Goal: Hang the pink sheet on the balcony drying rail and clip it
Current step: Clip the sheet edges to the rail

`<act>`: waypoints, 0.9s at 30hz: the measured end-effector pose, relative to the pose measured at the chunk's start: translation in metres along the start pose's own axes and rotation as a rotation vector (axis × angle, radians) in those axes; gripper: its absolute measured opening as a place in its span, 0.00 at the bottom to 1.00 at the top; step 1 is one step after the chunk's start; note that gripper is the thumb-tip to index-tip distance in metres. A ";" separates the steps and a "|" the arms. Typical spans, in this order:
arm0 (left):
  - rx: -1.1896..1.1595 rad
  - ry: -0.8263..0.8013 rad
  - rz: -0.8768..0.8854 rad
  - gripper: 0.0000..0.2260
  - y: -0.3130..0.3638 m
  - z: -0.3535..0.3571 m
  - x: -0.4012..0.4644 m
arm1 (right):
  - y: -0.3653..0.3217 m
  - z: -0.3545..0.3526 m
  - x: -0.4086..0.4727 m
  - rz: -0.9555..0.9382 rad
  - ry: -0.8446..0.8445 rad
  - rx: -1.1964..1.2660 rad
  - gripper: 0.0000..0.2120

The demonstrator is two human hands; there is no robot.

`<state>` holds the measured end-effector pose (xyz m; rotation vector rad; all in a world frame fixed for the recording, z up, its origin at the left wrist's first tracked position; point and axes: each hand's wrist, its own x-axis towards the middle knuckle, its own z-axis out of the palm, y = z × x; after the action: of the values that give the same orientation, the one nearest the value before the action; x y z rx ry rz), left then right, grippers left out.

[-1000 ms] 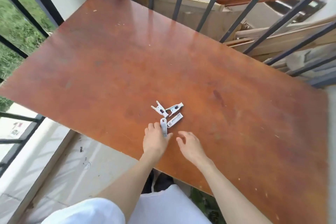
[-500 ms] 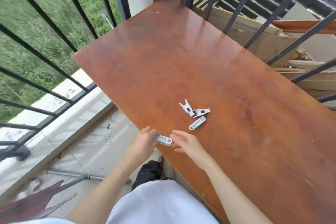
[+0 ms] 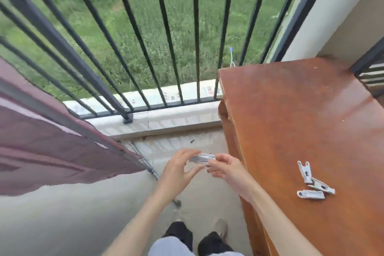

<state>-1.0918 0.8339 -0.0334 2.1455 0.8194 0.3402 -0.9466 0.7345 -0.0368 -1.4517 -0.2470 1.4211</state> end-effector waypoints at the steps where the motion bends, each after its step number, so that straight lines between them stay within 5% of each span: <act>1: -0.033 0.080 -0.060 0.14 -0.009 -0.013 -0.007 | -0.004 0.016 0.009 -0.015 -0.011 -0.016 0.03; 7: -0.056 0.459 -0.470 0.11 -0.085 -0.102 -0.031 | -0.027 0.123 0.071 -0.051 -0.124 0.031 0.06; 13: -0.103 0.834 -0.549 0.09 -0.120 -0.204 -0.014 | -0.069 0.232 0.112 -0.068 -0.270 -0.013 0.06; 16: -0.073 0.996 -0.464 0.09 -0.120 -0.240 0.000 | -0.099 0.276 0.119 -0.109 -0.332 -0.078 0.06; 27: 0.146 1.170 -0.082 0.06 -0.082 -0.285 0.016 | -0.180 0.350 0.113 -0.543 -0.568 -0.454 0.11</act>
<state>-1.2542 1.0512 0.0883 1.9063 1.5689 1.6006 -1.1160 1.0750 0.1157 -1.1530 -1.2896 1.3279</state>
